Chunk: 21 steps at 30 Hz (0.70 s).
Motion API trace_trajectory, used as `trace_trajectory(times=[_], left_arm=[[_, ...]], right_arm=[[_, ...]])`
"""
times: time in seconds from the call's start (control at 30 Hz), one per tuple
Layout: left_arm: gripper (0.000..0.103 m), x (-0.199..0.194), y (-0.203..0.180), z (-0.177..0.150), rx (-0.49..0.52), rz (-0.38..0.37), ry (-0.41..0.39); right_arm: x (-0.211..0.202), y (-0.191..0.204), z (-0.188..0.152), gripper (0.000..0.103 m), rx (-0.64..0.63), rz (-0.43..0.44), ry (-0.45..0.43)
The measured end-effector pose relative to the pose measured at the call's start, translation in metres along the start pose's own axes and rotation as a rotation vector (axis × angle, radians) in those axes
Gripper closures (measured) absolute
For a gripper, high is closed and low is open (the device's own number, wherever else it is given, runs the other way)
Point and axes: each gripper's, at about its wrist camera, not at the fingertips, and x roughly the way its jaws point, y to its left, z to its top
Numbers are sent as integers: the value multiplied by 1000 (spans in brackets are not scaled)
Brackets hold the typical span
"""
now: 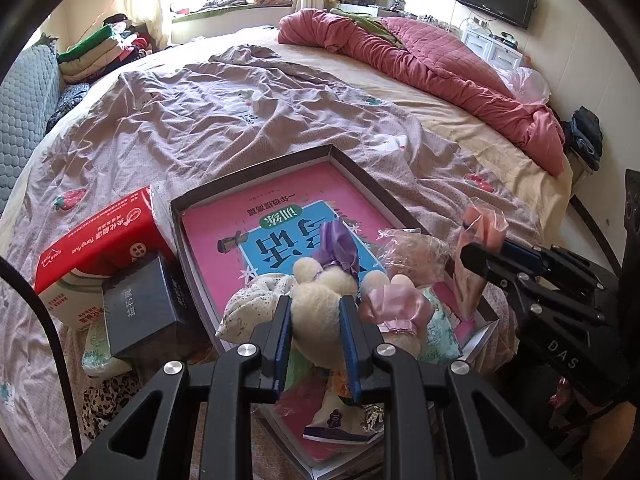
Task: Organize soft objects
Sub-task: 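Carry the plush toy and pink tube over the pink tray, then open both tools to release the plush toy and tube into the tray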
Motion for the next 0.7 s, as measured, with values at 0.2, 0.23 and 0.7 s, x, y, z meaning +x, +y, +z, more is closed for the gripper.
trace_trajectory(times=[0.2,0.23,0.7], left_arm=[[79,6,1,-2,0,7,14],[79,7,1,-2,-1,6,15],[79,10,2,-3,-2,3,15]], right_arm=[[13,6,-6,77,-41,-23,48],[16,8,-8,77,-51,-30,56],[46,6,-9,74,-2,18,71]])
